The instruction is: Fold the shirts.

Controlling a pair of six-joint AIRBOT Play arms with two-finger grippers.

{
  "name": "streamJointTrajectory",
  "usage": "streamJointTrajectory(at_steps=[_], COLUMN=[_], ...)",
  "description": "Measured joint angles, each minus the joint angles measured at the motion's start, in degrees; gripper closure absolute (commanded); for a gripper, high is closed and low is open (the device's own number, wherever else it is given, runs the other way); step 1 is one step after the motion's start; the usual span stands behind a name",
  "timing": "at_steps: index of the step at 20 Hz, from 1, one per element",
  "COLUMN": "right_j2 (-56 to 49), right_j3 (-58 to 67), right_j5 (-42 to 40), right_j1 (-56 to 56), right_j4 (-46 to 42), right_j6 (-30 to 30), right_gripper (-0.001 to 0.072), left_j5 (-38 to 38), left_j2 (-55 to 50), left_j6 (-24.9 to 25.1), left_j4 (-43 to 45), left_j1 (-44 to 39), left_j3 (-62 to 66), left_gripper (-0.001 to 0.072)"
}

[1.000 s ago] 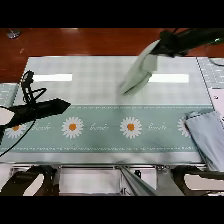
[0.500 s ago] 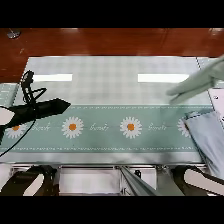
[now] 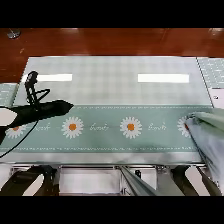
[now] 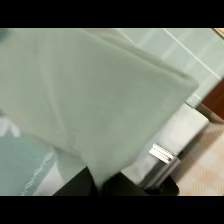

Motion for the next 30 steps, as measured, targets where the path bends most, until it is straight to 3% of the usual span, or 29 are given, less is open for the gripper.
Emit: streamJointTrajectory(at_steps=[1, 2, 4, 5, 6, 7, 8, 13, 15, 18, 21, 25, 30], right_j2=[2.5, 4.3, 6.2, 6.2, 5.7, 4.7, 3.3, -5.0, -7.5, -11.5, -16.3, -22.4, -25.0], right_j3=[-4.3, -7.6, -11.7, -12.4, -12.1, -10.8, -9.0, 1.6, 3.4, 2.1, -4.6, -11.4, -13.6], right_j5=[-0.7, -1.7, -4.2, -6.0, -8.1, -10.5, -13.1, -27.8, -32.6, -36.1, -39.4, -42.4, -42.7], right_j1=[-1.4, -2.3, -3.5, -3.8, -4.1, -4.3, -4.3, 6.8, 18.4, 36.5, 49.9, 56.3, 58.3], right_j4=[-3.0, -5.4, -8.3, -8.3, -7.4, -4.6, -0.2, 34.5, 39.0, 32.2, 21.0, 10.5, 7.4], right_j6=[1.5, 2.8, 4.6, 5.2, 5.5, 5.5, 5.0, -6.2, -10.1, -11.8, -7.1, -0.6, 2.0], right_gripper=[0.0154, 0.0084, 0.0087, 0.0101, 0.0207, 0.0465, 0.0669, 0.0687, 0.0686, 0.0687, 0.0687, 0.0687, 0.0687], left_j5=[0.2, 0.3, 0.6, 1.0, 1.7, 2.5, 2.4, -4.0, -5.7, -7.3, -7.3, -6.0, -5.7], left_j2=[-0.2, -0.4, -1.5, -2.2, -3.2, -4.2, -5.6, -12.1, -13.0, -13.7, -14.8, -17.9, -19.5], left_j6=[0.0, 0.2, 0.2, 0.2, 0.2, 0.2, 0.4, 1.4, 1.2, -0.9, -4.2, -7.1, -8.0], left_j4=[0.0, 0.0, 0.0, 0.0, 0.0, 0.0, 0.0, 0.9, 2.3, 6.8, 14.5, 22.1, 24.9], left_j1=[-1.0, -1.9, -3.5, -4.0, -4.4, -4.6, -4.7, -3.7, -3.5, -3.5, -3.4, -1.5, 0.0], left_j3=[0.0, 0.0, 0.0, 0.0, 0.1, 0.5, 1.6, 19.7, 27.2, 31.5, 26.3, 21.4, 20.2], left_gripper=[0.0674, 0.0674, 0.0674, 0.0674, 0.0674, 0.0674, 0.0674, 0.0675, 0.0675, 0.0675, 0.0675, 0.0673, 0.0673])
